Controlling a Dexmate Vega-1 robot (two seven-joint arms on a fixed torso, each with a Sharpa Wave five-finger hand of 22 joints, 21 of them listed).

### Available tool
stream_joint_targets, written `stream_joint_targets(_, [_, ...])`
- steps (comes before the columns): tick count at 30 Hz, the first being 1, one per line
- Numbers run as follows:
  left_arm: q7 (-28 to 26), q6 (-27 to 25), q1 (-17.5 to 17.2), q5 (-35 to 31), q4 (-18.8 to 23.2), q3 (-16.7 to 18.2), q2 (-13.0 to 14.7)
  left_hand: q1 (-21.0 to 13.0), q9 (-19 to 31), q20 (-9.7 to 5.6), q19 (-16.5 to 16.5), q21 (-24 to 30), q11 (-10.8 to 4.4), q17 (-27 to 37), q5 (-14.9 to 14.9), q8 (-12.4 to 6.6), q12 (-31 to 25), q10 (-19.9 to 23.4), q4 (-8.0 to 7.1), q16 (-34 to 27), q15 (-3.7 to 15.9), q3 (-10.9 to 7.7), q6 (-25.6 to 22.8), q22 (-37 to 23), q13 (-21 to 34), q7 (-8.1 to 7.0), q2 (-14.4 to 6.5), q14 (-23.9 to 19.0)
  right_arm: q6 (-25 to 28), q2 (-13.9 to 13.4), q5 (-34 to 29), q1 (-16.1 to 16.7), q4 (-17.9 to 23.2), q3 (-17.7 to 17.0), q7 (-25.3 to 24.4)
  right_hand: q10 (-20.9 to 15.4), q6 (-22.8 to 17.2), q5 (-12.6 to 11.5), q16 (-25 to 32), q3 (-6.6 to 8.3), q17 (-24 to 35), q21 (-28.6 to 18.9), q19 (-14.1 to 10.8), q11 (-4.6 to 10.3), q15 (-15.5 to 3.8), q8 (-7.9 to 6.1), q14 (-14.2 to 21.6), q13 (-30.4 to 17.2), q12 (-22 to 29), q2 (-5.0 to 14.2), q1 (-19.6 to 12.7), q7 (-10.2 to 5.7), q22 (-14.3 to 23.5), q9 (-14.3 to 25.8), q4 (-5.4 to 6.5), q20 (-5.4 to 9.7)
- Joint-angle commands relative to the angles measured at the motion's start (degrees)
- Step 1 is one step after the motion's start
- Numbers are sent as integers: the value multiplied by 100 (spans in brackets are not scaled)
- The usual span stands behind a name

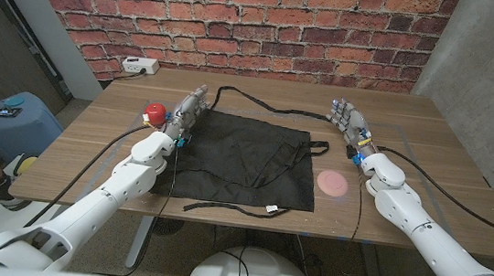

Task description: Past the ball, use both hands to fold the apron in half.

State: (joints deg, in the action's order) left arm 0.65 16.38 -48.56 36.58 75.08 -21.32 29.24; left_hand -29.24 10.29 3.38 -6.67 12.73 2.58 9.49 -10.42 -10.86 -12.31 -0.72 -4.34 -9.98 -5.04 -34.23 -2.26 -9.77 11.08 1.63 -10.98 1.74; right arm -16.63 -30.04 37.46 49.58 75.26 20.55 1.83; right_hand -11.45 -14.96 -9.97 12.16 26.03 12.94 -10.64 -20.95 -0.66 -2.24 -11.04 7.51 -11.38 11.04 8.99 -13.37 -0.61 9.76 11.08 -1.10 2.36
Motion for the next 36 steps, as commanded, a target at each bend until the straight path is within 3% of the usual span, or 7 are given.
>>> stream_joint_targets(1, [-100,-28,-159,-69,300,-77,12,-68,26,-3,-47,17,52,25,-21,-19,-37,29,20,-41,-48,-40,-82,-17,16,-7,-8,-5,-85,-60,102,90,45,-47,109,-32,-52,-22,27,36,10,-24,-35,3,-97,-31,27,-20,24,62,-45,-6,8,15,1,191])
stream_joint_targets(18, [-166,-114,-389,-26,647,52,252,-92,26,-5,-55,-6,48,20,-26,-25,-33,40,78,-35,-56,-59,-129,-17,14,4,10,-7,-131,-3,27,49,12,-12,44,-17,-50,-17,27,32,8,-25,-14,-7,-94,-31,6,-19,25,62,-66,7,8,14,-17,182])
stream_joint_targets(30, [-230,-239,-600,-157,1101,151,631,-126,24,4,-38,-35,71,18,-38,-12,-23,37,147,-23,-66,-82,-129,-17,12,7,16,15,-173,-9,-35,44,38,13,37,-2,-47,-15,27,35,3,-25,-1,-8,-92,-30,-2,-19,23,61,-90,11,7,14,-39,182])
stream_joint_targets(36, [-260,-283,-738,-198,1360,212,802,-142,24,80,-11,-57,57,19,-44,2,-15,30,185,-16,-108,-91,-108,-18,12,7,18,39,-172,-62,-78,75,142,9,12,10,-47,-14,25,38,-2,-26,5,-4,-93,-30,-8,-19,21,60,-108,12,7,14,-55,183])
